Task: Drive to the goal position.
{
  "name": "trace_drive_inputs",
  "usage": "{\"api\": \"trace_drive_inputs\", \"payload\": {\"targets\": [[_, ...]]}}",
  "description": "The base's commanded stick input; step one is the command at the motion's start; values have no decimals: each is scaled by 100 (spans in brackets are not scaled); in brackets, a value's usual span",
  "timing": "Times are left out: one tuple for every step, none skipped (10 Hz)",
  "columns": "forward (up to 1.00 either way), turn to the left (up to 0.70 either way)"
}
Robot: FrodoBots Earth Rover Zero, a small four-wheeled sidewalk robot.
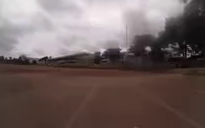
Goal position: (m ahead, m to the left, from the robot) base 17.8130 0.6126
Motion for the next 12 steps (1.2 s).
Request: {"api": "trace_drive_inputs", "payload": {"targets": [[67,0],[67,0],[67,0],[67,0],[67,0],[67,0],[67,0],[67,0],[67,0],[67,0],[67,0],[67,0]]}}
